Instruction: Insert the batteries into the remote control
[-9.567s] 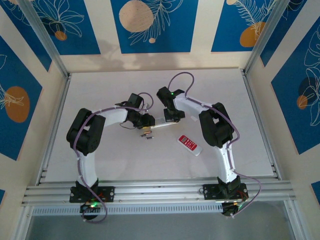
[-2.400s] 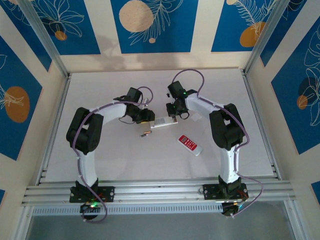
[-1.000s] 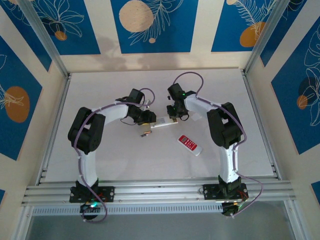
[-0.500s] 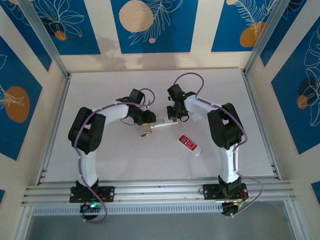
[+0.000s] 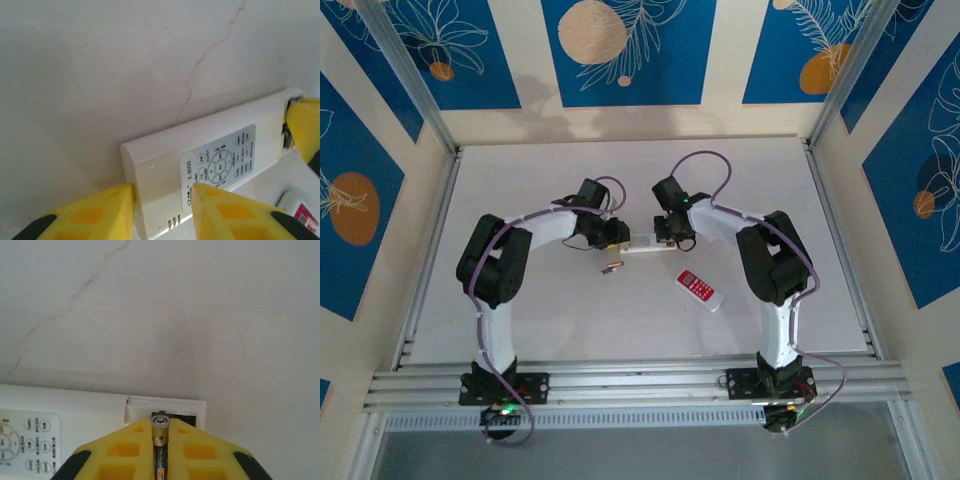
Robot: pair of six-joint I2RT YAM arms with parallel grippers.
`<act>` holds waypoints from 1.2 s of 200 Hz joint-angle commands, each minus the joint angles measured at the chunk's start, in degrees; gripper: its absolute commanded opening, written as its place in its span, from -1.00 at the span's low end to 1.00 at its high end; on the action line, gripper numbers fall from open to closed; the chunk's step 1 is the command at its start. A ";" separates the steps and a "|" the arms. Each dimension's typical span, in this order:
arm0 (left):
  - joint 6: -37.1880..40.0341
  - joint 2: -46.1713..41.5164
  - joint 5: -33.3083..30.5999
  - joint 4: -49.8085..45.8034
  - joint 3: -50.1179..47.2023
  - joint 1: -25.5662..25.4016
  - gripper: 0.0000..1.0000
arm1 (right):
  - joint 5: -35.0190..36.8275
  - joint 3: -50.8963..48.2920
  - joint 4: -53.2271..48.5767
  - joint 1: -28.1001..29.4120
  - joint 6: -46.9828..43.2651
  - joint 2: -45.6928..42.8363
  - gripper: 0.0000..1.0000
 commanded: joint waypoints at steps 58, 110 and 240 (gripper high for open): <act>0.47 0.42 4.28 1.35 -0.41 -3.01 -0.28 | -1.76 7.28 -14.64 -1.14 -1.59 -1.80 -0.43; 1.18 0.57 4.08 0.50 0.25 -3.02 -0.28 | 0.37 7.42 -14.56 -1.78 -1.89 -1.59 -0.42; 2.09 0.82 3.70 -0.56 0.92 -3.02 -0.27 | -1.94 7.88 -11.84 -3.65 -1.65 2.65 -0.68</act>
